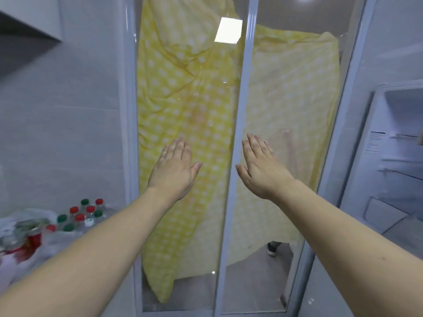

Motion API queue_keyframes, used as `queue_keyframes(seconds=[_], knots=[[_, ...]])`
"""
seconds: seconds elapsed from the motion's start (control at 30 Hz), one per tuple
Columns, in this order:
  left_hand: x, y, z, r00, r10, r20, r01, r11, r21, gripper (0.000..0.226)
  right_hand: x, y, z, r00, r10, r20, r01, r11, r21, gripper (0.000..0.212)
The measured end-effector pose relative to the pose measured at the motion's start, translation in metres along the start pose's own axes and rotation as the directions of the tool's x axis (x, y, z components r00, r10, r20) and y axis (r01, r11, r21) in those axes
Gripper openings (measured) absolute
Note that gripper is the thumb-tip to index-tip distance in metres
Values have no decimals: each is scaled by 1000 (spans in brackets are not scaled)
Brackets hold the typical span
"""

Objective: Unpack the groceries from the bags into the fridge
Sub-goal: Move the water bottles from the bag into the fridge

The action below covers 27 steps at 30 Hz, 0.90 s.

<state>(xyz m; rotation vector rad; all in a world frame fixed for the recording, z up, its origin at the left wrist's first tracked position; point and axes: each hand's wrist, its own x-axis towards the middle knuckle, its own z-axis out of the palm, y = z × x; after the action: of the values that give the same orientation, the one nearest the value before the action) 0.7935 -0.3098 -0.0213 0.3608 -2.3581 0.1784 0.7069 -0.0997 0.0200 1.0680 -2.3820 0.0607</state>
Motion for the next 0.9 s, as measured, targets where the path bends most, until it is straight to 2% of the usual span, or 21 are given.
queue_keyframes(seconds=[0.23,0.57,0.9], knots=[[-32,-110,-7,980,-185,71,176,977,124,66,57,-94,45,990,-127,68,117,984,135,66],[-80,-210,-14,885,-447,130,407,878,251,63,119,-210,92,919,-391,49,360,883,300,66],[-143,-279,-44,697,-713,71,621,651,437,63,157,-317,127,734,-678,34,600,671,434,65]])
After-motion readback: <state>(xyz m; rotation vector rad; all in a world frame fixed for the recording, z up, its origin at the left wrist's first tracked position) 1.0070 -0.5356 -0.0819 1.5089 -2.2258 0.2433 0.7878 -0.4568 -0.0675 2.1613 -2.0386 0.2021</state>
